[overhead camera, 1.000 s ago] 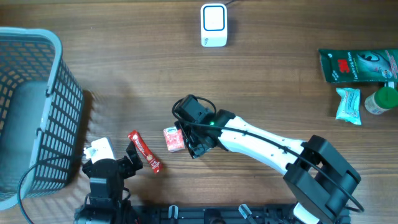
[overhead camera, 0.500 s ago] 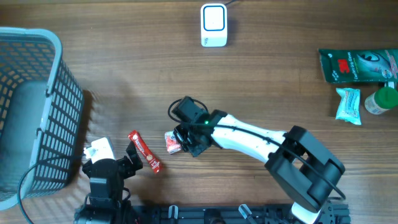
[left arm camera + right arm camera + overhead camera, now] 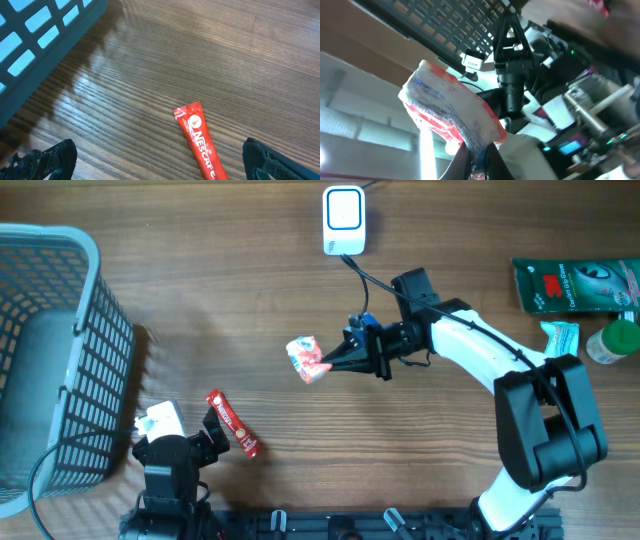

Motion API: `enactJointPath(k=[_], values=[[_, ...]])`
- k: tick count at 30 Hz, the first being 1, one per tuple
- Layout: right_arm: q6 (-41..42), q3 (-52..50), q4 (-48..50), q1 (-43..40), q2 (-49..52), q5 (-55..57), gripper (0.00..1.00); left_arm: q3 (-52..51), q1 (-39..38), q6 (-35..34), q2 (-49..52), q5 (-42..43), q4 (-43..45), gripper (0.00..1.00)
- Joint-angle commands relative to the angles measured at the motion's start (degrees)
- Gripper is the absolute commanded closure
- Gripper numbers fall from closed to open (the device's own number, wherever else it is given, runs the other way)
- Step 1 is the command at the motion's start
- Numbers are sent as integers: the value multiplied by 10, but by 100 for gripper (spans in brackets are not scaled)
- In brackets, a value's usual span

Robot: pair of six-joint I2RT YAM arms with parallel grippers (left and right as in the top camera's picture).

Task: Scan the item barcode
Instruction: 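Hold the tissue pack under the white scanner with the right gripper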

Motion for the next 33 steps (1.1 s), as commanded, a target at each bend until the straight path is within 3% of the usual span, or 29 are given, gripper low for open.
enactJointPath(k=[1,6,11,13,16,19,25,27,29,31,33], values=[[64,-5,-54,0,-16,-37,96,0,-3,-1,-3,5,1,0],[-29,-5,-143,-19,-17,-37,96,0,-3,-1,-3,5,1,0],[-376,-5,-408,-108,-18,-8,96,0,-3,-1,-3,5,1,0],[-426,-5,-501,-132,-18,91,96,0,-3,-1,-3,5,1,0],[-571,-5,-586,-163,-18,181,96,0,-3,-1,-3,5,1,0],[-578,-5,-586,-166,-18,239,96,0,-3,-1,-3,5,1,0],[-578,-5,-586,-166,-18,240,96,0,-3,-1,-3,5,1,0],[-576,-5,-528,-166,-18,264,96,0,-3,-1,-3,5,1,0],[-474,-5,-288,-163,-18,296,96,0,-3,-1,-3,5,1,0],[-354,-5,-124,-158,-18,367,96,0,-3,-1,-3,5,1,0],[-349,-5,38,-147,-18,438,95,0,-3,-1,-3,5,1,0]])
